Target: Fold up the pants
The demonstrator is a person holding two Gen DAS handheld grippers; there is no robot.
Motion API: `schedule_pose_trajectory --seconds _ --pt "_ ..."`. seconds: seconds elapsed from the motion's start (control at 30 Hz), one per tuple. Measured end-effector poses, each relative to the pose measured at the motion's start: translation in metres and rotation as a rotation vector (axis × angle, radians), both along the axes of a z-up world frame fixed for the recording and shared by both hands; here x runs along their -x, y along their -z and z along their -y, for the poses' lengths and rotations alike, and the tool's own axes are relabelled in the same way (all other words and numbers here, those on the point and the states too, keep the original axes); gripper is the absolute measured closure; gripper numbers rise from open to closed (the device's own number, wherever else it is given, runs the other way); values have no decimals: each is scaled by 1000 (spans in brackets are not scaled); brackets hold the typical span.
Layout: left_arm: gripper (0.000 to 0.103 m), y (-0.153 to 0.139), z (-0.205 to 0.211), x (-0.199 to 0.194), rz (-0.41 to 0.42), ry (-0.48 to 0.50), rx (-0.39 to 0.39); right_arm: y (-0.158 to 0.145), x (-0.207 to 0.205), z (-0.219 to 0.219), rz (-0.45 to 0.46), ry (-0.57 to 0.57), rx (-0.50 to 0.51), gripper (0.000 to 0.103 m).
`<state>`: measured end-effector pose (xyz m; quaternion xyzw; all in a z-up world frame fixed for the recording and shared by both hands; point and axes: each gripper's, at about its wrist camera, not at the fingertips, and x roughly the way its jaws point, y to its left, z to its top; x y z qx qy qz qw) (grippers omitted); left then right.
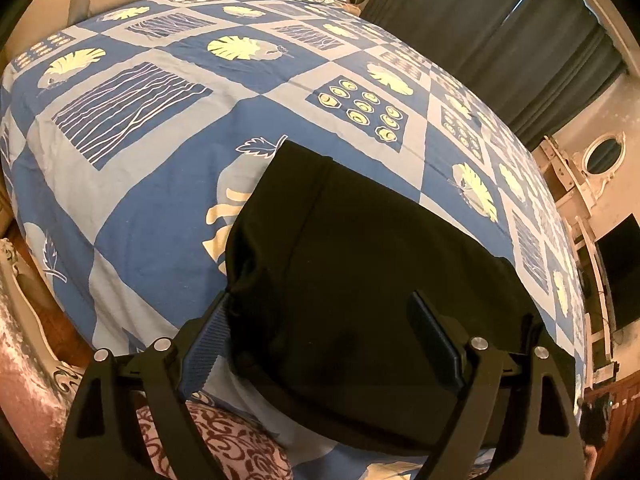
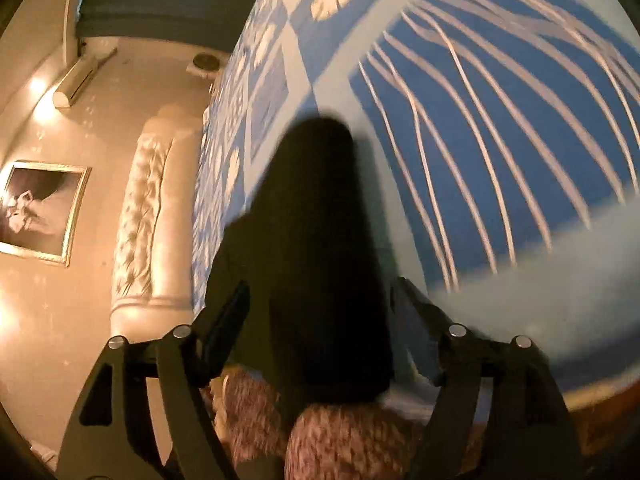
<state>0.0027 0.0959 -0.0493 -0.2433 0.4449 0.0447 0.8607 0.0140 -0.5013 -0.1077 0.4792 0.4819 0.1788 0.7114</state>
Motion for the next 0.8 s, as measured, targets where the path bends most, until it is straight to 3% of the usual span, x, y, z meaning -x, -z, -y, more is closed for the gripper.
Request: schedule_pose_trajectory --seconds 0.07,0.1,0.13,0.2,0.3,0.8 --pt "17 0 1 0 1 2 -4 2 10 -2 -6 -26 -8 32" --pt "17 0 1 1 1 2 -6 2 13 -2 -5 -35 1 53" --pt "17 0 1 1 1 3 -8 2 15 -2 -7 -46 21 64" --pt "17 0 1 1 0 0 -4 3 14 -2 -22 -70 89 76" --pt "17 0 0 1 1 2 5 0 16 1 -1 -96 147 79" --pt "17 1 -4 -3 -3 32 23 5 20 4 7 -89 155 76"
